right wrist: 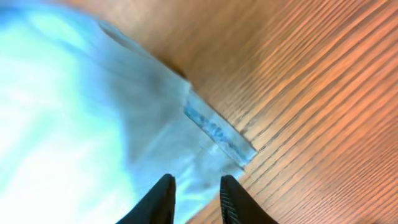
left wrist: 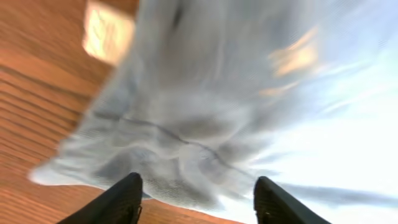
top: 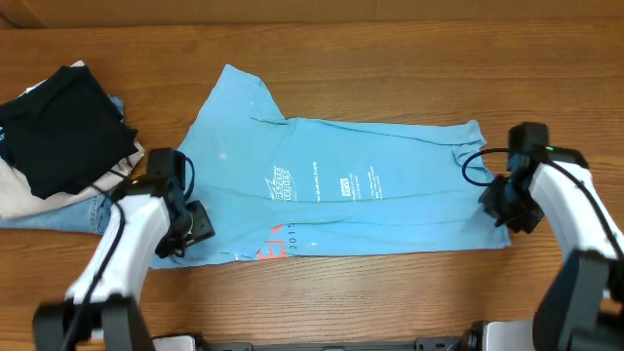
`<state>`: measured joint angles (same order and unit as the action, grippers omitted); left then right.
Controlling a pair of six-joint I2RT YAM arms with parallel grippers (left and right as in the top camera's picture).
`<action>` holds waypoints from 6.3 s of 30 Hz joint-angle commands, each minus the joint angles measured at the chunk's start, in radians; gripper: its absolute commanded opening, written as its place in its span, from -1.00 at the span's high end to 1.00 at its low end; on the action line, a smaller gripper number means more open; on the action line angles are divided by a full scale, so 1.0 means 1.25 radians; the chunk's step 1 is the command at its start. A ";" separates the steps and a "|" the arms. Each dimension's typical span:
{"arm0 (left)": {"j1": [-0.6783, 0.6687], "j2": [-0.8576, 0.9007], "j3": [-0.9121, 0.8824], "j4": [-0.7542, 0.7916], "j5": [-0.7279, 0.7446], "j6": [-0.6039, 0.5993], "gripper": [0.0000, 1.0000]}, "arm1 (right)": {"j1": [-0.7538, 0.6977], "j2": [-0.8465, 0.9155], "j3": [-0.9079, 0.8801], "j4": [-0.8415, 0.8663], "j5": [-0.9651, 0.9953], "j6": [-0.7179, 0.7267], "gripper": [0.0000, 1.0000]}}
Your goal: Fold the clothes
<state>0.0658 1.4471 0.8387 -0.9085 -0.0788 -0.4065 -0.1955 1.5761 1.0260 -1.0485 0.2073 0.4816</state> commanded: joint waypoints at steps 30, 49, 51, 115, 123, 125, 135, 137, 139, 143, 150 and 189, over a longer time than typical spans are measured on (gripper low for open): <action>0.006 0.612 0.761 0.123 0.204 0.303 -0.59 | -0.002 -0.078 0.029 0.011 -0.059 -0.035 0.13; 0.010 0.722 0.768 0.157 0.240 0.305 0.27 | -0.002 -0.078 0.029 0.016 -0.059 -0.035 0.10; 0.010 0.721 0.768 0.141 0.250 0.303 0.49 | -0.002 -0.078 0.029 0.026 -0.059 -0.035 0.12; 0.020 0.721 0.768 0.060 0.305 0.107 0.80 | -0.002 0.240 0.018 0.633 -0.198 -0.617 0.20; 0.020 0.721 0.768 0.060 0.305 0.107 0.80 | -0.002 0.240 0.018 0.622 -0.191 -0.647 0.20; 0.020 0.721 0.768 0.060 0.305 0.107 0.79 | -0.002 0.240 0.018 0.625 -0.185 -0.656 0.20; 0.020 0.721 0.768 0.060 0.305 0.110 0.79 | -0.002 0.240 0.018 0.619 -0.185 -0.748 0.14; 0.020 0.721 0.768 0.060 0.305 0.110 0.79 | -0.005 0.240 0.018 0.620 -0.174 -0.752 0.07; 0.020 0.721 0.768 0.060 0.301 0.110 0.78 | -0.009 0.240 0.018 0.619 -0.163 -0.755 0.08; 0.020 0.721 0.768 0.057 0.287 0.110 0.78 | -0.025 0.240 0.018 0.620 -0.161 -0.755 0.08; 0.020 0.721 0.768 0.060 0.287 0.109 0.78 | -0.030 0.240 0.018 0.639 -0.193 -0.754 0.10; 0.021 0.721 0.768 0.057 0.287 0.109 0.78 | -0.026 0.283 0.030 0.719 -0.219 -0.735 0.28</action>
<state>0.0887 2.3157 1.7897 -0.8291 0.3031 -0.2604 -0.2321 1.9240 1.0462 -0.1604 -0.0704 -0.4450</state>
